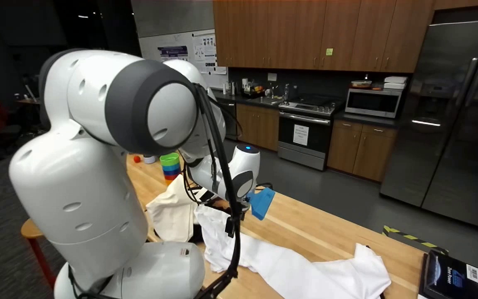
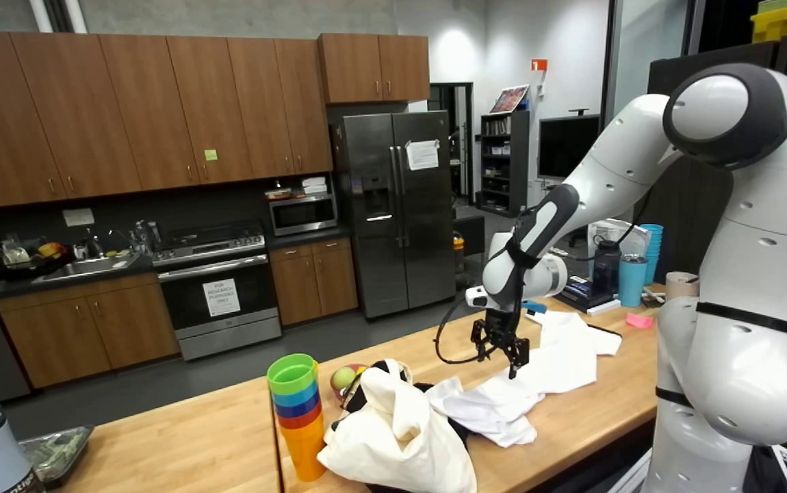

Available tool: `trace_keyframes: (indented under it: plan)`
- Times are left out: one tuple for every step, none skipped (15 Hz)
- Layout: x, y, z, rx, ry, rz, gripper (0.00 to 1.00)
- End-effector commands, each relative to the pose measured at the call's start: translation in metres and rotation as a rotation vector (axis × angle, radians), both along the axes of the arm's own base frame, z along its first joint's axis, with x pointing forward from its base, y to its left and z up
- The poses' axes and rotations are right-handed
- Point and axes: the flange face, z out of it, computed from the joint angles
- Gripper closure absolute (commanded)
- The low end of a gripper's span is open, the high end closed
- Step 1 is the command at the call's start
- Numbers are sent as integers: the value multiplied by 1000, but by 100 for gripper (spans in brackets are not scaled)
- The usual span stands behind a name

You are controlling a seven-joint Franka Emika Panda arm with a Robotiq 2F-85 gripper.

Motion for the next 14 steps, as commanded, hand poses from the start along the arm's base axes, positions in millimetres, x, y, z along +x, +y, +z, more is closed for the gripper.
trace_keyframes:
  plan:
    - [2,23,-2,0,-2,-35,0]
    - [2,31,-3,-4,-10,-44,0]
    - [2,39,-3,-13,-24,-55,0]
    - [0,48,-2,-23,-32,-62,0]
    - [-1,54,-3,-30,-46,-69,0]
    - [-2,59,-4,-38,-57,-69,0]
    - [-4,63,-7,-36,-59,-77,0]
    - [-6,67,-12,-35,-61,-89,0]
    - [-8,68,-20,-51,-45,-107,0]
    - [-5,69,-25,-63,-39,-114,0]
    - [-7,70,-30,-69,-28,-129,0]
    - [-8,71,-35,-76,-19,-145,0]
    - [-9,70,-39,-79,-8,-163,0]
    - [-10,69,-43,-78,3,-176,0]
